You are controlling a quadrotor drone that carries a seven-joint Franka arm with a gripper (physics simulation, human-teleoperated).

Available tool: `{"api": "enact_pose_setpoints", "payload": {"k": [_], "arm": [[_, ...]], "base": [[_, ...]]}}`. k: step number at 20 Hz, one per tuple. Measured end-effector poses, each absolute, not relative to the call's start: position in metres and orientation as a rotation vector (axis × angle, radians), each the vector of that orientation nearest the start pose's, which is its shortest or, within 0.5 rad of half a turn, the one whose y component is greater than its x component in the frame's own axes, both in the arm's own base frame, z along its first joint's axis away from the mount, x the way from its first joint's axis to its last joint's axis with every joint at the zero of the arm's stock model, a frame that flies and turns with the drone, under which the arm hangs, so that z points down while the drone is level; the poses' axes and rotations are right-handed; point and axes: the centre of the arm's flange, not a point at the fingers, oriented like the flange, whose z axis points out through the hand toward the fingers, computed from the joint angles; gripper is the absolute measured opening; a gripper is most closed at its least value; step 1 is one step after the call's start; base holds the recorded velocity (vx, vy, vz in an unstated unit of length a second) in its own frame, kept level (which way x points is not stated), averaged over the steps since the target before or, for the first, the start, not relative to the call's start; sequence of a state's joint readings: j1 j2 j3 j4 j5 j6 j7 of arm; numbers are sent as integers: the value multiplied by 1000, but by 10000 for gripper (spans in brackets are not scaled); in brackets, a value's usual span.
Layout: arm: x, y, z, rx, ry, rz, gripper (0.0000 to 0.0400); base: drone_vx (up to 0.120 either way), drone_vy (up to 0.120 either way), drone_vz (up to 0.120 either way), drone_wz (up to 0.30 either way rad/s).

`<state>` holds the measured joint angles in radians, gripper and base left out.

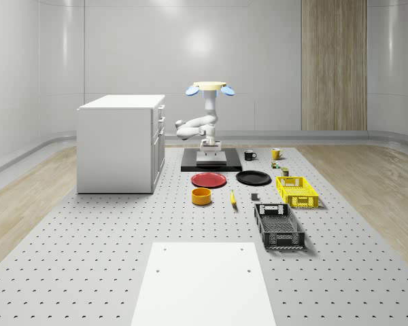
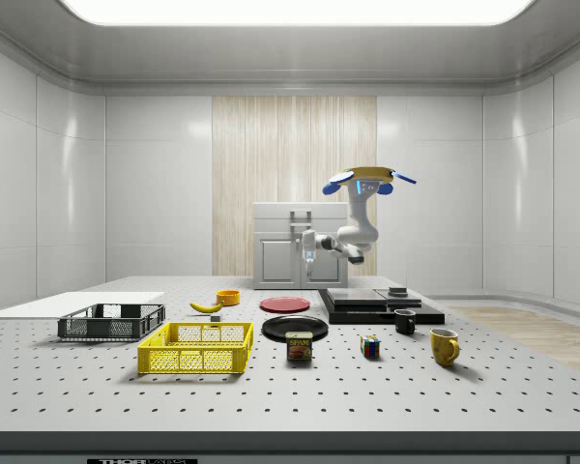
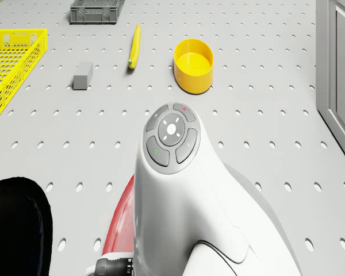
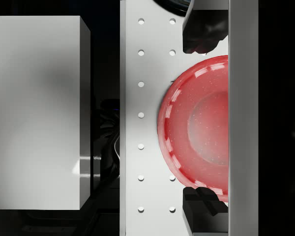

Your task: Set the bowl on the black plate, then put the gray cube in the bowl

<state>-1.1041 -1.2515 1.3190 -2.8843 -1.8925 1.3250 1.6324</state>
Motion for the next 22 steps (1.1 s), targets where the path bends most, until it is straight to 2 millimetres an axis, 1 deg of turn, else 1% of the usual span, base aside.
{"api": "enact_pose_setpoints", "payload": {"k": [8,13,14,22], "arm": [[307,0,491,1,-2,785,400],[307,0,491,1,-2,785,400],[307,0,491,1,-2,785,400],[307,0,491,1,-2,785,400]], "base": [[120,0,0,0],[120,0,-120,0],[120,0,-40,0],[120,0,0,0]]}}
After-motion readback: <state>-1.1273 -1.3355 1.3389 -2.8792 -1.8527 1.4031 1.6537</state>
